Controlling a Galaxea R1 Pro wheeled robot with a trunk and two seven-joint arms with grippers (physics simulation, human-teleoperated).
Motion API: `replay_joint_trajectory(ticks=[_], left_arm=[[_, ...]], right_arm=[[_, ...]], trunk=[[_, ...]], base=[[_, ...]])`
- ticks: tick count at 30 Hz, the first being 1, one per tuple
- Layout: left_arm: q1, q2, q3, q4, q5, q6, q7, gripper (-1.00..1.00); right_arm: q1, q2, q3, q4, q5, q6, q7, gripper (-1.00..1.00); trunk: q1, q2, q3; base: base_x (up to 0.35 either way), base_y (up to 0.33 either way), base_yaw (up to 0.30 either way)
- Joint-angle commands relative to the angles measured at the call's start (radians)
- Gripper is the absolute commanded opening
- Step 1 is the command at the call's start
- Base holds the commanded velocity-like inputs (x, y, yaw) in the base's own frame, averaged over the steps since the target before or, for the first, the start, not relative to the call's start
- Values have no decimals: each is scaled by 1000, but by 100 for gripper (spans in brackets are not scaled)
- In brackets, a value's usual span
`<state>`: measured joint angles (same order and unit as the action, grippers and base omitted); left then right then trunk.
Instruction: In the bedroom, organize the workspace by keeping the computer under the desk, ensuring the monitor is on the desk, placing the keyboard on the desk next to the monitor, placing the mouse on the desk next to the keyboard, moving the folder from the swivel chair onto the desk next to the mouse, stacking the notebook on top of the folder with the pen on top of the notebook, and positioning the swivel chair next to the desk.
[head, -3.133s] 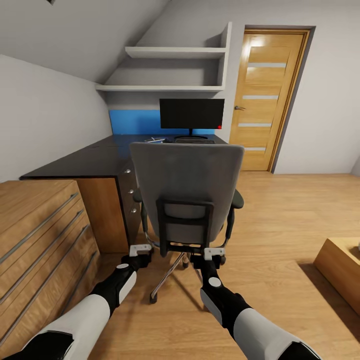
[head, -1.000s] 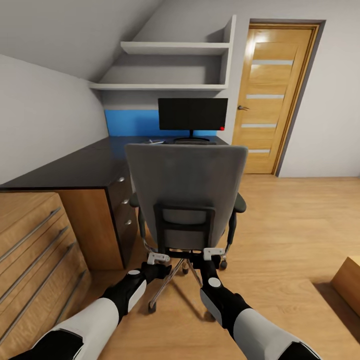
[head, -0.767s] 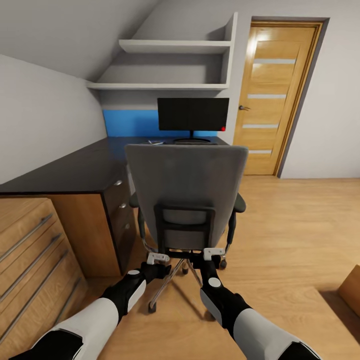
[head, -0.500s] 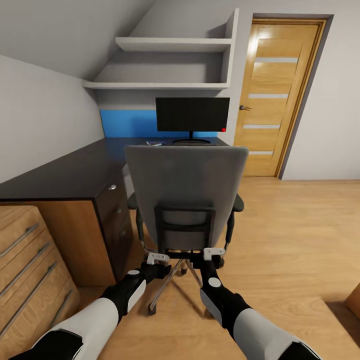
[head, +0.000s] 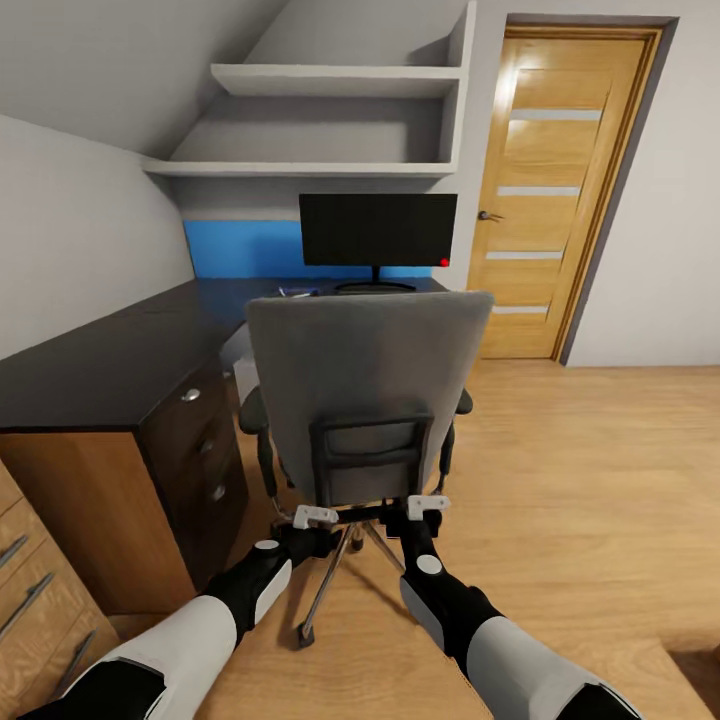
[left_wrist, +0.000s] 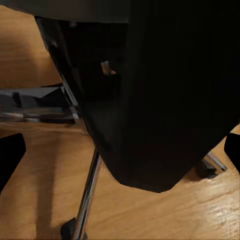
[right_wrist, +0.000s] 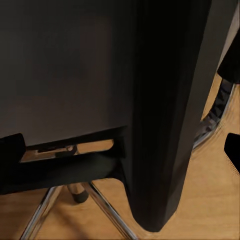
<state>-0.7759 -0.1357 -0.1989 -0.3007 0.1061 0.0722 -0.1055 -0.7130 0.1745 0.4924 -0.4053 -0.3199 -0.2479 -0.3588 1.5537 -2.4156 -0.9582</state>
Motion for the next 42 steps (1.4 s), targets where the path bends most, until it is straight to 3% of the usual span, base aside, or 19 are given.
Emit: replay_joint_trajectory(ticks=[1, 42], left_arm=[[0, 1, -5, -2, 10, 6, 0, 100], [0, 1, -5, -2, 10, 6, 0, 100]], right_arm=[[-2, 0, 8, -1, 2, -5, -3, 100], [-2, 0, 8, -3, 2, -5, -6, 100]], trunk=[[0, 0, -1], [0, 0, 1]], base=[[321, -140, 0], [321, -116, -20]])
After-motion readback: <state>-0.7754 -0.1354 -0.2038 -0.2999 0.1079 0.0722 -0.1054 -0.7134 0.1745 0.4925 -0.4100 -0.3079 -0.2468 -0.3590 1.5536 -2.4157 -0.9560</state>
